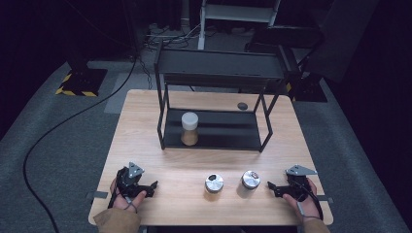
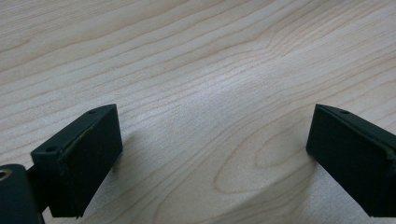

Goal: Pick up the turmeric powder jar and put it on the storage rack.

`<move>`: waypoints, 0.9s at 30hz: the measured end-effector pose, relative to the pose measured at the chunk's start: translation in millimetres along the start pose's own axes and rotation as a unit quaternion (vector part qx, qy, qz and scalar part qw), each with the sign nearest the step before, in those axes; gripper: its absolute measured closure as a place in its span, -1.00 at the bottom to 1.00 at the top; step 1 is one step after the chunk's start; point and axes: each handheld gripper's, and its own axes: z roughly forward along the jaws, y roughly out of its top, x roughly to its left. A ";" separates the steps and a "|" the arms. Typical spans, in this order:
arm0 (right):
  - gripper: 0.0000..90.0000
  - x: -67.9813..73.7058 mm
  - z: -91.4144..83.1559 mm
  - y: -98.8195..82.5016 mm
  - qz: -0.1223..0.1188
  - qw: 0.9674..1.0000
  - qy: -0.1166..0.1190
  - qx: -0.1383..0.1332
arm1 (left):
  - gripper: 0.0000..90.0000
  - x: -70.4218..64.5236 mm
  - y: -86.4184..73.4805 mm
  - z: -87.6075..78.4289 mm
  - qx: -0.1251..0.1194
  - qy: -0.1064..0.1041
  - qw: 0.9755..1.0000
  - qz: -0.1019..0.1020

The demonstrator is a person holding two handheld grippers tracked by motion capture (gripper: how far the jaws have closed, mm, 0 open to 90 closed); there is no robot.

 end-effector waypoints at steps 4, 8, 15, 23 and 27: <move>-0.87 -2.0 -0.1 -0.7 -0.003 1.000 0.005 -0.004 | -0.93 0.0 0.1 0.2 0.000 0.000 1.000 0.000; -0.86 -1.1 -5.9 -0.8 0.005 1.000 0.005 -0.020 | -0.94 -0.1 0.5 0.4 0.001 0.001 1.000 0.000; -0.86 5.0 -20.0 3.5 0.010 0.999 0.008 -0.047 | -0.96 0.4 0.7 1.0 0.000 0.000 1.000 0.001; -0.86 14.0 -32.8 17.0 0.002 0.998 0.011 -0.058 | -0.96 0.3 0.7 1.0 0.001 0.001 1.000 0.001; -0.86 18.8 -40.8 26.1 -0.005 0.998 0.012 -0.063 | -0.96 0.3 0.7 1.0 0.001 0.000 1.000 0.001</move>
